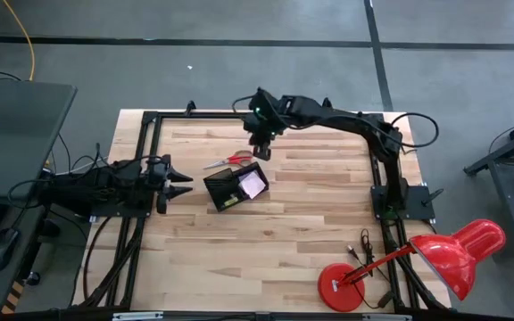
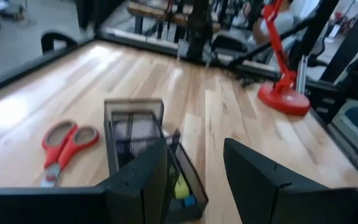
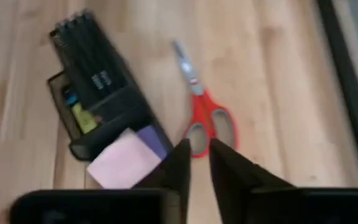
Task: Pick and place office supplies into organizer
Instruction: Put the red scissors into the black desk organizer
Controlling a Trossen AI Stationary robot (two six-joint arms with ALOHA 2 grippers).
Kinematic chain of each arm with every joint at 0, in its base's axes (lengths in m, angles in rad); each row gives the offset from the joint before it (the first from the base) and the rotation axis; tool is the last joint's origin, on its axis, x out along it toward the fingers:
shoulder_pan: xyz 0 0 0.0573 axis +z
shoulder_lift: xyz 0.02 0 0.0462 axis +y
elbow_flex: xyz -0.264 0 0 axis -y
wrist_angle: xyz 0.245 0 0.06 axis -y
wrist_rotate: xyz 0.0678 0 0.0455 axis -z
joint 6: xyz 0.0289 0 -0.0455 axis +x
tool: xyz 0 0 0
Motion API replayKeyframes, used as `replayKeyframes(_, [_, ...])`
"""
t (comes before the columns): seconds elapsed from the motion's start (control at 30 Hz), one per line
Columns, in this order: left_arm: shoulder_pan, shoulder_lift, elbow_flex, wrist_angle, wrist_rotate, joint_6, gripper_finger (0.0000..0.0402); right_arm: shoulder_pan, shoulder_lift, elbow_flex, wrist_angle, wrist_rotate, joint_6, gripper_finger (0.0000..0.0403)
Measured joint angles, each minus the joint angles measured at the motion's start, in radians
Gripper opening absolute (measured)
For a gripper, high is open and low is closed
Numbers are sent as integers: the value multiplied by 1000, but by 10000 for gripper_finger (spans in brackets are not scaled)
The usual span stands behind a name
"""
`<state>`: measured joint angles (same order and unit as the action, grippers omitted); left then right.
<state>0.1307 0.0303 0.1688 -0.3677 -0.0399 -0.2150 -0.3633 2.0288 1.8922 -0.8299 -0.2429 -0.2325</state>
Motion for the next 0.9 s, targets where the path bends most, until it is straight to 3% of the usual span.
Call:
replayKeyframes(0.07, [0,0,0,36,-2,16,145,-7,13,-23,12,-30,-46,85])
replayKeyframes(0.2, [0,0,0,95,-2,56,145,-8,53,-30,59,15,-110,152])
replayKeyframes(0.33, [0,0,0,109,-2,61,145,-3,101,-30,78,35,-165,188])
replayKeyframes(0.9, [0,0,0,123,-2,77,145,26,231,-31,152,15,-161,145])
